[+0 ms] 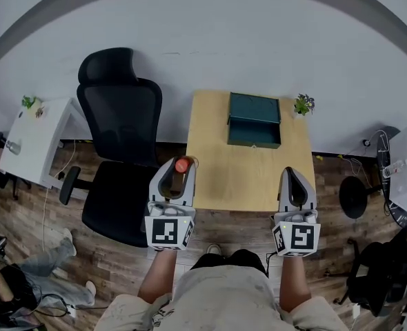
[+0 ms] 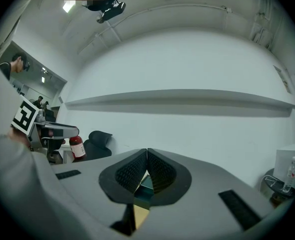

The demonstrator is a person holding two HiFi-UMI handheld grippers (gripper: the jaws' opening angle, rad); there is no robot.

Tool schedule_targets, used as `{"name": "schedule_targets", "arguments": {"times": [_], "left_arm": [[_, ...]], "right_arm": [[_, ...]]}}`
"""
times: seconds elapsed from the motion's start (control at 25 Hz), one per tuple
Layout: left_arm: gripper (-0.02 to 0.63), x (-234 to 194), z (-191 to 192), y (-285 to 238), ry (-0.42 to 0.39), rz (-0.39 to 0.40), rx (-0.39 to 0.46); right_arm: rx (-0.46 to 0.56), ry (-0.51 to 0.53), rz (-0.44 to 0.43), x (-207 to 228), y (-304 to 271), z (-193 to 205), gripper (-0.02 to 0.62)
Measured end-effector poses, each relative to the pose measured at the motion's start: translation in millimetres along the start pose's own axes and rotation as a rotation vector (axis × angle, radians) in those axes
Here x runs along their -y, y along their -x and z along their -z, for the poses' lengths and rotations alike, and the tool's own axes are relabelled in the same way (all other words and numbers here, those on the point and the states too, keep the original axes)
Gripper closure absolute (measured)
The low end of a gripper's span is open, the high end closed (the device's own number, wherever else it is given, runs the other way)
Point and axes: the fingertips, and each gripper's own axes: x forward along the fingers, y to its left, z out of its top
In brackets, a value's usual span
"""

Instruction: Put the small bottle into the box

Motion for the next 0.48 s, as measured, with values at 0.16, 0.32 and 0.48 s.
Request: {"name": "schedule_targets", "arguments": {"times": [0.16, 0.32, 0.48], "left_arm": [[0.463, 3, 0, -19, 0.0, 0.018, 0.007], [0.463, 11, 2, -39, -0.002, 0.033, 0.011], [0.463, 20, -1, -69, -0.007, 0.043, 0.026]], "right_arm": [[0.002, 0.003, 0.015, 10, -10, 2, 0.578], [0.01, 0.001, 0.025, 25, -21, 5, 0.578], [0.021, -0.007, 0.039, 48, -39, 7, 0.578]]}}
